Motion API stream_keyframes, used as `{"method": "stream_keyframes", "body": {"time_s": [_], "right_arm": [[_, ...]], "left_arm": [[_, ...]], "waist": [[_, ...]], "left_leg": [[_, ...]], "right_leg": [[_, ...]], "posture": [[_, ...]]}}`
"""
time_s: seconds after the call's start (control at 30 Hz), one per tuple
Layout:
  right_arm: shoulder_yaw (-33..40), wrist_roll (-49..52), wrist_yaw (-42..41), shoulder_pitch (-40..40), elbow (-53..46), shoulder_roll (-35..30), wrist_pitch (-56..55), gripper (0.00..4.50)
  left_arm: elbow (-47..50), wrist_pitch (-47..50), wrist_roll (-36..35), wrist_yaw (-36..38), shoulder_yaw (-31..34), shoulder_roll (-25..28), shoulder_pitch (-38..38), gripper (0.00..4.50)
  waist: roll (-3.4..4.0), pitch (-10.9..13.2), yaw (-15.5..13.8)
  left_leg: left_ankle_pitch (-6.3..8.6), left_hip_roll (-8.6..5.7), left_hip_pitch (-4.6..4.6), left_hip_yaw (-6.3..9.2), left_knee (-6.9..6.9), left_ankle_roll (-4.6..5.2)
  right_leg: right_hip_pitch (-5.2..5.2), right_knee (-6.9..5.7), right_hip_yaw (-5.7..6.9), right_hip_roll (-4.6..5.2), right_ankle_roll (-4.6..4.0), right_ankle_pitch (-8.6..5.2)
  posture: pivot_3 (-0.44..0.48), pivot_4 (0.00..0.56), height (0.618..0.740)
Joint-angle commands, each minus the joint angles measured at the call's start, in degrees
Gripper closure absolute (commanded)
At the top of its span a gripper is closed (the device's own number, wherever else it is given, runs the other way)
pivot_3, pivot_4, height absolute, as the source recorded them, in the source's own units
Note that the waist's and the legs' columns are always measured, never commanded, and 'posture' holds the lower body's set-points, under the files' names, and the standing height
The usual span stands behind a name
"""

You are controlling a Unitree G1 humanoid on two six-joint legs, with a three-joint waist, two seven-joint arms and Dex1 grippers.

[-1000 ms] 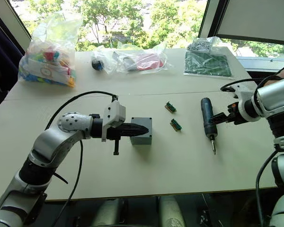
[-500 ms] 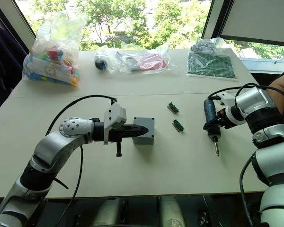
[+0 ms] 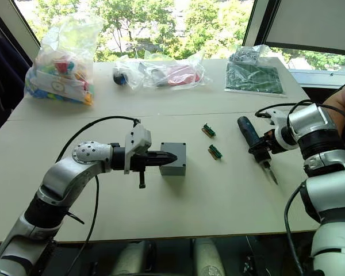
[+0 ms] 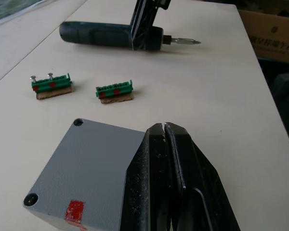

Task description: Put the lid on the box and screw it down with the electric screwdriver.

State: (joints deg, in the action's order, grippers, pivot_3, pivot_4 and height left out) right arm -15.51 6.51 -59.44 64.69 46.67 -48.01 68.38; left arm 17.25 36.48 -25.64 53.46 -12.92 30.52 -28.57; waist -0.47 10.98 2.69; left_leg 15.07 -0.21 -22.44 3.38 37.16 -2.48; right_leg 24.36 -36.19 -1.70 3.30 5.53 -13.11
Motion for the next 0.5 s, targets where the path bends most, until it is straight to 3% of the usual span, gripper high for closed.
{"method": "stream_keyframes", "body": {"time_s": [0.03,0.1,0.23,0.37,0.5], "right_arm": [[28.01,12.07,11.15,5.97,-6.53,2.20,-3.09,2.60],[43.97,20.97,17.22,0.65,-21.83,10.09,-8.07,2.60],[53.67,37.52,22.44,-8.07,-46.11,26.04,-2.48,2.60],[51.25,39.83,30.09,-15.91,-55.84,39.83,-10.61,2.60],[42.72,34.26,32.04,-21.63,-58.79,43.37,-19.83,2.60]], "left_arm": [[-2.33,2.12,-6.26,2.16,8.13,1.39,-3.09,4.50],[-4.48,3.44,-7.25,2.92,9.22,2.25,-4.80,4.50],[-9.62,6.87,-10.41,2.93,11.92,1.64,-8.05,4.50],[-12.72,7.00,-8.24,4.15,9.80,2.77,-9.27,4.50],[-11.54,7.08,-6.79,5.01,7.32,3.97,-9.25,4.50]], "waist": [[0.06,0.05,-0.14],[0.05,0.06,-0.16],[0.03,-0.01,-0.31],[0.00,-0.03,-0.32],[0.04,0.00,-0.55]], "left_leg": [[0.00,0.01,-0.05,0.02,-0.04,0.00],[0.00,0.04,-0.10,0.10,-0.11,0.00],[0.00,0.08,-0.07,0.23,-0.12,0.01],[0.00,0.02,-0.08,0.17,0.02,0.01],[-0.06,-0.14,-0.10,0.12,0.08,-0.10]], "right_leg": [[0.09,-0.03,0.00,-0.02,0.00,0.00],[0.13,-0.08,0.02,-0.09,-0.01,0.00],[0.06,-0.15,0.10,-0.13,0.06,-0.05],[-0.02,-0.15,0.11,0.02,0.08,-0.04],[-0.02,-0.14,0.05,0.18,0.14,0.02]], "posture": [[0.000,0.150,0.740],[0.000,0.150,0.740],[0.000,0.150,0.740],[0.000,0.150,0.740],[0.000,0.150,0.740]]}}
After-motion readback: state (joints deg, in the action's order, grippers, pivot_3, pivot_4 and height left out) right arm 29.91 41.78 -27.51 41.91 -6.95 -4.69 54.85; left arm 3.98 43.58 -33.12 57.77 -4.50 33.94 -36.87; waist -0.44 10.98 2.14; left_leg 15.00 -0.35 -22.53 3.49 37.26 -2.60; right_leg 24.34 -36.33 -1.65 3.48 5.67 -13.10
